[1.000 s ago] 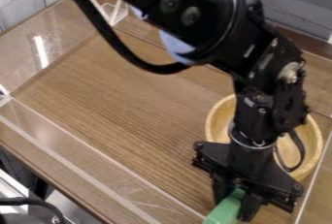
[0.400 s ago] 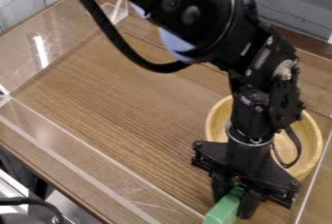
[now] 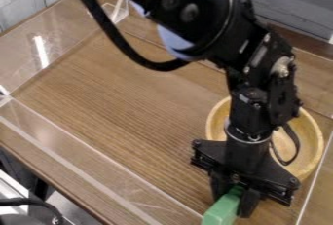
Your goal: Put the green block in the brown bowl
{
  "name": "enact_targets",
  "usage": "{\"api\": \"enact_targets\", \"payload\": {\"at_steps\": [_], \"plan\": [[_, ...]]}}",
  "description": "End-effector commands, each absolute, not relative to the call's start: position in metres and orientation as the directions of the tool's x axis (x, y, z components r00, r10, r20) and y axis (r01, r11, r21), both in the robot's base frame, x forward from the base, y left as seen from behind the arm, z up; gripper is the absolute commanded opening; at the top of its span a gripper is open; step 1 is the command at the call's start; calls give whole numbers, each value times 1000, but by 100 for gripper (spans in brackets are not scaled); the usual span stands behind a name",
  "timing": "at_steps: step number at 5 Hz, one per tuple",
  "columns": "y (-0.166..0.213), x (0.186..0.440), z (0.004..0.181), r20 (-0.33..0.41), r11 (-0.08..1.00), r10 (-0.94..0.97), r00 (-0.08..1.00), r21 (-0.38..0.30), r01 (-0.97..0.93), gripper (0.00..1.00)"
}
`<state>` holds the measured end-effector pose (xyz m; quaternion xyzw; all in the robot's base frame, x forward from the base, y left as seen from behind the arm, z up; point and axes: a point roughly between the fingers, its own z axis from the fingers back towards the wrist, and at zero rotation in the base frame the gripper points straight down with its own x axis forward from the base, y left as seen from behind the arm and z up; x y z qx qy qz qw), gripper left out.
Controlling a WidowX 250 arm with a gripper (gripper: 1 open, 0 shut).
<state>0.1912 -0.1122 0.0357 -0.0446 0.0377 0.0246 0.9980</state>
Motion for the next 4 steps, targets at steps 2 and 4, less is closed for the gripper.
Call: {"api": "enact_targets", "payload": {"at_steps": [2, 4], "plan": [[-112, 199, 56, -52, 991, 57, 997, -116, -63, 0], [-107, 205, 92, -30, 987, 92, 995, -132, -95, 0]]}}
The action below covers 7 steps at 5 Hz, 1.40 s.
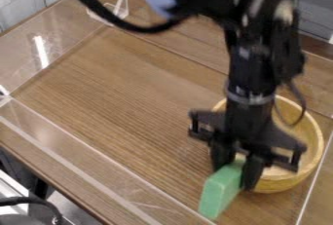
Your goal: Put the green block in the brown bowl
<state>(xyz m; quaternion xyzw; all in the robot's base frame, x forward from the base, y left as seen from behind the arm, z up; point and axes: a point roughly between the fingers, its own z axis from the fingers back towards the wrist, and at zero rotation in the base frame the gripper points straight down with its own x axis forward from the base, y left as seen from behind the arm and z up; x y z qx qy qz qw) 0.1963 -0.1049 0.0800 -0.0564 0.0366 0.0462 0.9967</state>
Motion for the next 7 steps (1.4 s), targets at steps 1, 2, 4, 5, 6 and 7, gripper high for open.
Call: {"api": "enact_targets", "payload": {"at_steps": [1, 2, 4, 5, 6, 7], "plan": [[-97, 213, 143, 1, 976, 172, 985, -135, -171, 0], [-104, 226, 181, 44, 970, 205, 978, -141, -197, 0], [-127, 213, 168, 119, 974, 179, 977, -162, -159, 0], [-135, 213, 159, 149, 973, 179, 973, -170, -153, 0], [-133, 218, 163, 175, 969, 201, 964, -183, -169, 0], [-129, 219, 168, 192, 965, 216, 957, -192, -179, 0]]}}
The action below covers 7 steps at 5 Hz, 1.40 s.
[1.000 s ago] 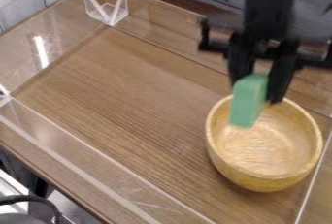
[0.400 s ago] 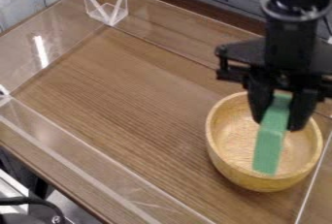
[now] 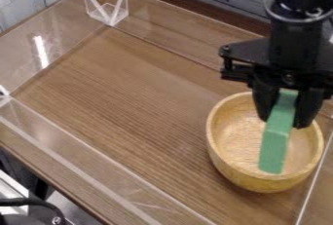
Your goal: Put the green block in the brown bowl
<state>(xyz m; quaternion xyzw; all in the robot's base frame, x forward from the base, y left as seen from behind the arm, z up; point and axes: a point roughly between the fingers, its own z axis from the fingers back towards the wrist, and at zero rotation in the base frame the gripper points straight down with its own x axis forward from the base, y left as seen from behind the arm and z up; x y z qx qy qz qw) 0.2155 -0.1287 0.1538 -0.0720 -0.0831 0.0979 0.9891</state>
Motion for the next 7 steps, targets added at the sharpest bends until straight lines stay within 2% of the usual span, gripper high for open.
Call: {"api": "enact_targets", "payload": {"at_steps": [1, 7], "plan": [[-125, 222, 170, 215, 961, 232, 949, -203, -189, 0], [-116, 222, 164, 326, 954, 245, 913, -250, -167, 0]]}}
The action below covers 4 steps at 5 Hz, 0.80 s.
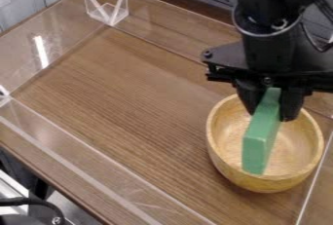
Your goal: Put the green block in the brown bowl
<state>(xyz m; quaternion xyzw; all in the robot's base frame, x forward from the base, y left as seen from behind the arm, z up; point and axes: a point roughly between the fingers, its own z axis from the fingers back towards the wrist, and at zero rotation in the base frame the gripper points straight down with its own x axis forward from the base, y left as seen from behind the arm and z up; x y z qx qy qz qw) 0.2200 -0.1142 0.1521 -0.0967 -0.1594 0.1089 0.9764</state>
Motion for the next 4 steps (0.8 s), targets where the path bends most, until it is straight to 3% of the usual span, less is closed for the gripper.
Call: {"api": "enact_targets", "payload": {"at_steps": [1, 4], "plan": [[-117, 221, 164, 339, 953, 242, 909, -257, -159, 0], [-119, 219, 165, 359, 950, 247, 900, -272, -152, 0]]}}
